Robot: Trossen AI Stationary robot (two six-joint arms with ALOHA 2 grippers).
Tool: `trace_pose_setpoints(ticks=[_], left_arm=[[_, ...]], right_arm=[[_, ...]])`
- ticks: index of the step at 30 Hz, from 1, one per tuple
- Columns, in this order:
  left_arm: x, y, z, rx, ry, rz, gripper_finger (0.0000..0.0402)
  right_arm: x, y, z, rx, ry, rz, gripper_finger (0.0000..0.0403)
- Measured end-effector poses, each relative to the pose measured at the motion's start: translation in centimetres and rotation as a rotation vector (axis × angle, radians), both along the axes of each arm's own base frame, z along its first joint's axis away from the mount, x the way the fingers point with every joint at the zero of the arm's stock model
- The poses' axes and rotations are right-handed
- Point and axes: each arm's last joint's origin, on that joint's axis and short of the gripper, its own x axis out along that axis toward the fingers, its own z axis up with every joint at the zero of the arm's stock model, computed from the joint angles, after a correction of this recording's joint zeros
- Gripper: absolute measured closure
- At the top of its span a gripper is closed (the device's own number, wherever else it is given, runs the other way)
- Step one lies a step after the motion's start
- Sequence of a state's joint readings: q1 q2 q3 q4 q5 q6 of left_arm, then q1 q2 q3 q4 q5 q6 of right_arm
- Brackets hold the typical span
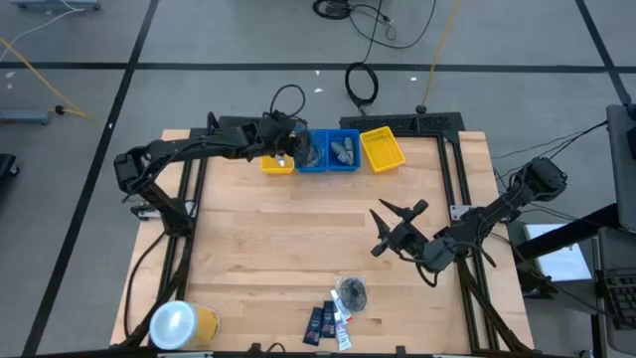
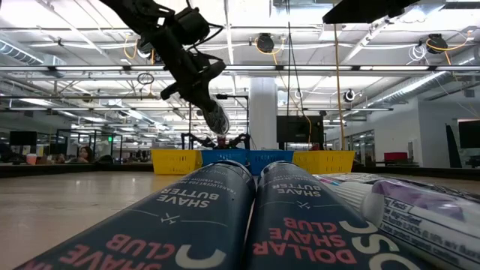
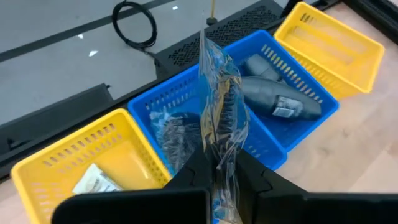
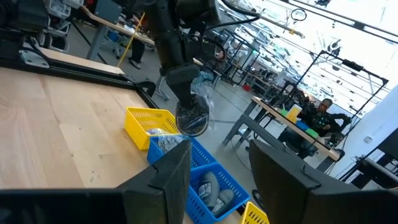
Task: Pick & Place Travel size toiletries
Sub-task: Put the hairbrush into the left blue bin
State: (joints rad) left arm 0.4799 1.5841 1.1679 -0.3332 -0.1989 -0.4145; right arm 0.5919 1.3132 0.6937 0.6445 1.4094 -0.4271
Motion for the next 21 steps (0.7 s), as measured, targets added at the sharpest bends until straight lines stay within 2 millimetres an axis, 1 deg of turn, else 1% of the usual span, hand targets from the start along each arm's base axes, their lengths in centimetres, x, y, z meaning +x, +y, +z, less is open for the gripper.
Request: trace_pose_setpoints(ticks=[4,8,10,14,17,21], left_arm=[[-0.1,0.2,0.0,-0.001,0.003,0.008,0.0392],[-0.1,0.2,0.0,-0.017,-0.008,0.004,0.0391],[0.1,0.3,-0.4,-0.022,-0.006,0.005,0.0388],[0.7,0.5,-1.7,-0.052,0.023,-0.005,0.0392],[1.2,0.8,-3.2,-0.078,0.054,-0.009,0.0391],[1.5,1.4,-4.1,-0.113,0.039,-0.001,0.0380]], right_arm=[[0.0,0.0,0.0,0.000,0.000,0.000,0.0248],[0.0,0.0,0.0,0.000,0.000,0.000,0.0248],[0.0,0.0,0.0,0.000,-0.001,0.000,0.0248],[0.0,0.0,0.0,0.001,-0.001,0.001,0.0248],[0.0,0.0,0.0,0.005,-0.005,0.001,0.0248],[0.0,0.0,0.0,0.004,-0.004,0.001,0.0248]])
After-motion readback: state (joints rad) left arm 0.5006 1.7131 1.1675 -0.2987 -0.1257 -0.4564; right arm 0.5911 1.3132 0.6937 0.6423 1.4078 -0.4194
